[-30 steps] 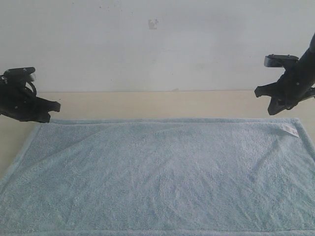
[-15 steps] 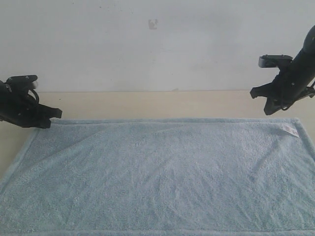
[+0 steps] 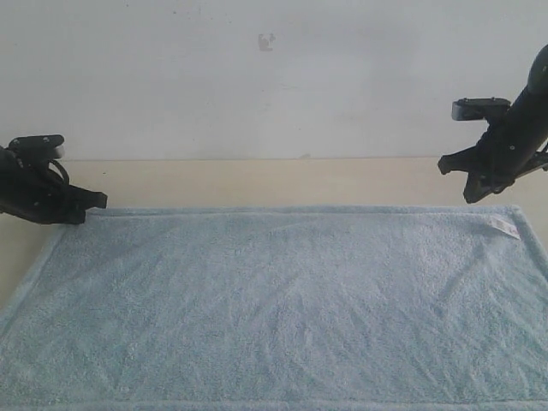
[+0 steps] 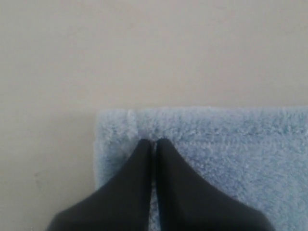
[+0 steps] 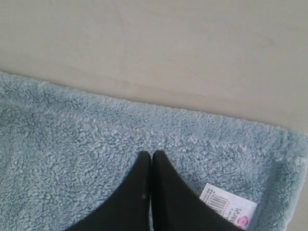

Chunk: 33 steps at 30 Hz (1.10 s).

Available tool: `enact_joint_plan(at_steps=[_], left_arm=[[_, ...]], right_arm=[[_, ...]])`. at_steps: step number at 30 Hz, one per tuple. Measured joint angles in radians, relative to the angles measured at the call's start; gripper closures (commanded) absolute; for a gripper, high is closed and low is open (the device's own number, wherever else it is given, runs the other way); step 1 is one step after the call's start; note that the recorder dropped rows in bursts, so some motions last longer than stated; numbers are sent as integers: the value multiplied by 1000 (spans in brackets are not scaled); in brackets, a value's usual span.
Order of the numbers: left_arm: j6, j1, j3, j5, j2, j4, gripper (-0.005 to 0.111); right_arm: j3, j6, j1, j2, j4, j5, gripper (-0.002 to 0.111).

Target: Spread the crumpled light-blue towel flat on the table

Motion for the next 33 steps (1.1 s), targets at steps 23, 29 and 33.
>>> enact_joint_plan(at_steps=[23,29,33], left_arm=[[-32,11,-2,-65,-40,45,103],[-32,11,-1,-31,-41,45,103],[-32,11,-1,-29,-41,45,103]], right_arm=[[0,143,0,0,-293,16,108],[0,171,0,0,-368,-24,108],[0,169,0,11,-378,-27,108]])
